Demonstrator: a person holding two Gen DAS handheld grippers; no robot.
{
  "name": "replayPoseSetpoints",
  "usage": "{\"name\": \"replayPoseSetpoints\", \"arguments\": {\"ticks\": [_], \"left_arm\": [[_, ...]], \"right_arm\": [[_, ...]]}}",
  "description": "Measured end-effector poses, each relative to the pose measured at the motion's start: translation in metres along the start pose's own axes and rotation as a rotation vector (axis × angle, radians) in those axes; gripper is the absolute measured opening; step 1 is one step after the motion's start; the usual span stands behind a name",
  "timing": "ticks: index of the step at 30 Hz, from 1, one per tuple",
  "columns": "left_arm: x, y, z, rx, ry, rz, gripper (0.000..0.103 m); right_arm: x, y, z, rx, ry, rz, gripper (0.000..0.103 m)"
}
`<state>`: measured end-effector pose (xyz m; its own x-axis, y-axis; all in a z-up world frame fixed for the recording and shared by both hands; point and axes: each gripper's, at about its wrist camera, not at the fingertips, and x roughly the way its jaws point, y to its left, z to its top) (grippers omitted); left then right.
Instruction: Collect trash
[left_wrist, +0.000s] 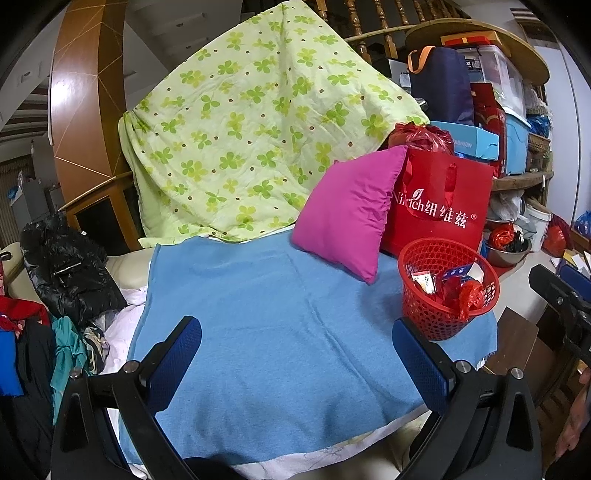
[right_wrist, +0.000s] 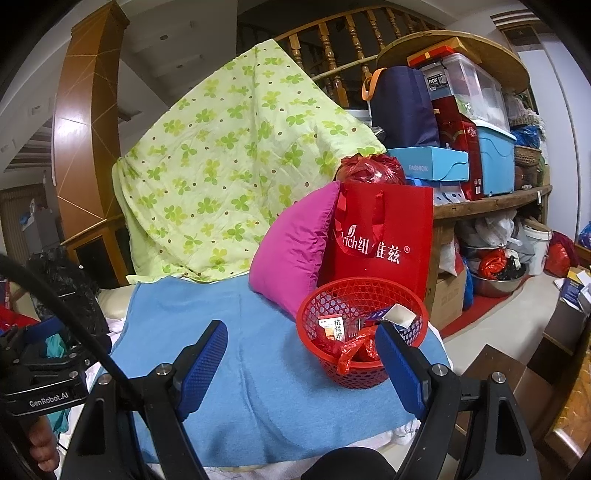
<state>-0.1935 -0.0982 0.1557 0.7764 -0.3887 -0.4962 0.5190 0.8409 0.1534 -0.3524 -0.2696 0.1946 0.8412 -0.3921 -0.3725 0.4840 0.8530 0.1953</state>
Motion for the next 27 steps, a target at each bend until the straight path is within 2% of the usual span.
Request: {"name": "replayPoseSetpoints", "arguments": {"ticks": [27], "left_arm": [[0.000, -0.006, -0.001, 0.020, 0.008, -0.005, 0.103]], "right_arm": [[0.002, -0.013, 0.003, 0.014, 0.010, 0.004, 0.085]]}}
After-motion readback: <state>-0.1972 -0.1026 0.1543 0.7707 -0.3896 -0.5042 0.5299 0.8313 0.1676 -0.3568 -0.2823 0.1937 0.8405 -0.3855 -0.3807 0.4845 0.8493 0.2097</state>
